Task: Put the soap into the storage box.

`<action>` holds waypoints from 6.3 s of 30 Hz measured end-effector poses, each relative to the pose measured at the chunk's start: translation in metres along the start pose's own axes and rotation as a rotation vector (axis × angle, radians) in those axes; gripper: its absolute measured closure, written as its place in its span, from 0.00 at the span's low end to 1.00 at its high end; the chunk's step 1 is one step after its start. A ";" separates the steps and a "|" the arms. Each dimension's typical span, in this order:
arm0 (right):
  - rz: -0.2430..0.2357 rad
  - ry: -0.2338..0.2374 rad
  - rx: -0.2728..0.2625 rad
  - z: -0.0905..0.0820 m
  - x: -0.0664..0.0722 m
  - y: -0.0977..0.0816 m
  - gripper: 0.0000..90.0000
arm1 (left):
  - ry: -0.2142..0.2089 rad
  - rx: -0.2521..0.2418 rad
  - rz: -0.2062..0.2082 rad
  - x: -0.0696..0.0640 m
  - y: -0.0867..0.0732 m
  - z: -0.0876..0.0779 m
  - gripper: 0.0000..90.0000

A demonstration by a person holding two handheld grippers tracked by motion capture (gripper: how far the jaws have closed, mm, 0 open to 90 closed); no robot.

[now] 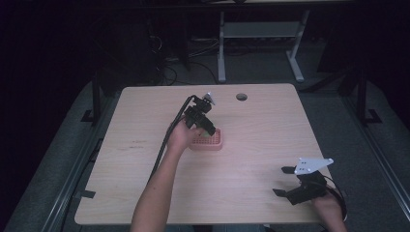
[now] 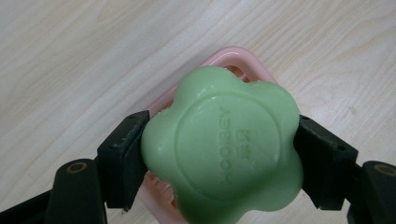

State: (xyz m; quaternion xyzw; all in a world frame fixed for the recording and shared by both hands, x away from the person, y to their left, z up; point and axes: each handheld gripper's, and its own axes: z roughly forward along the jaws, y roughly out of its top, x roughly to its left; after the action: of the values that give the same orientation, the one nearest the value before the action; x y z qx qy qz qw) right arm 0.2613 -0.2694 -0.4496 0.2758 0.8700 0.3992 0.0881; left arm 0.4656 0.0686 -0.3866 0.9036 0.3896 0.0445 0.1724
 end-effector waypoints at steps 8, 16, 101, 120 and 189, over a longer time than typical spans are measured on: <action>0.006 0.001 -0.005 0.000 0.000 0.000 0.15 | 0.009 0.031 0.000 -0.001 0.001 0.016 0.30; 0.004 0.000 -0.008 -0.001 -0.001 -0.001 0.15 | -0.007 0.049 -0.033 0.001 -0.001 0.026 0.29; 0.010 -0.002 0.018 0.002 0.001 -0.002 0.15 | -0.021 -0.038 -0.003 0.000 -0.039 -0.005 0.24; 0.018 -0.014 0.016 0.002 -0.001 -0.003 0.15 | -0.024 -0.067 0.005 -0.003 -0.074 -0.026 0.23; 0.047 -0.097 0.049 0.005 -0.002 -0.005 0.15 | -0.059 -0.167 -0.006 -0.021 -0.198 -0.054 0.23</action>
State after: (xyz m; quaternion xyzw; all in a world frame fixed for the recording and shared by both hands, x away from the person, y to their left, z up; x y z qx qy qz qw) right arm 0.2633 -0.2699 -0.4571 0.3171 0.8676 0.3658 0.1139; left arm 0.3032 0.1947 -0.4036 0.8857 0.3821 0.0497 0.2589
